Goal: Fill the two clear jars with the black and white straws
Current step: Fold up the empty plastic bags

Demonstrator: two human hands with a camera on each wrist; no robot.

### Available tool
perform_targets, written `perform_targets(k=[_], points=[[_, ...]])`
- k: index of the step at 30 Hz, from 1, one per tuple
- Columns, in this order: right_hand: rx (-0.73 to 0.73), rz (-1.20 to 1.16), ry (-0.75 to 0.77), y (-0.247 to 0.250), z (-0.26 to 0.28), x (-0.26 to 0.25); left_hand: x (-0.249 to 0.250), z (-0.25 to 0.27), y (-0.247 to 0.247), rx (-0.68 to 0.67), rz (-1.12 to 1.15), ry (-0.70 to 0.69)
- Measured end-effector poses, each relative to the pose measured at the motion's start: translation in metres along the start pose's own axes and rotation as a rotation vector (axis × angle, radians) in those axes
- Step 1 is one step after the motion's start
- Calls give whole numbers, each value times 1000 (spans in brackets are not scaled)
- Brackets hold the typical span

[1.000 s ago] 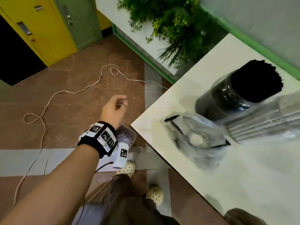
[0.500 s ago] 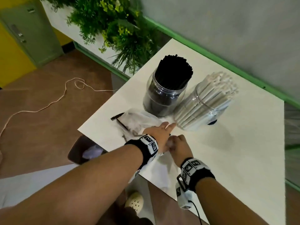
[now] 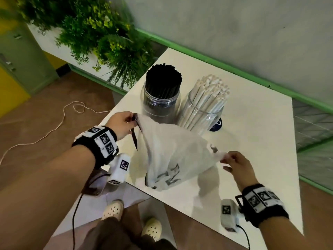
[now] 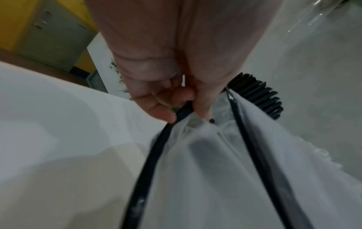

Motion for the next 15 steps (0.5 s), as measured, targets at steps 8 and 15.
perform_targets(k=[8, 15], points=[[240, -60, 249, 13, -11, -52, -21, 6, -7, 74, 121, 306], [-308, 501, 666, -75, 107, -16, -52, 44, -21, 82, 245, 461]])
Point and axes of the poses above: each hand's wrist, its own z-axis away from the middle knuckle, its own y-axis out of the back of the hand, x = y × z, the point moved 2 cm from there along -z, towards the middle knuckle, and after that the axes turned 5 degrees about y, right-handed, at the moved point
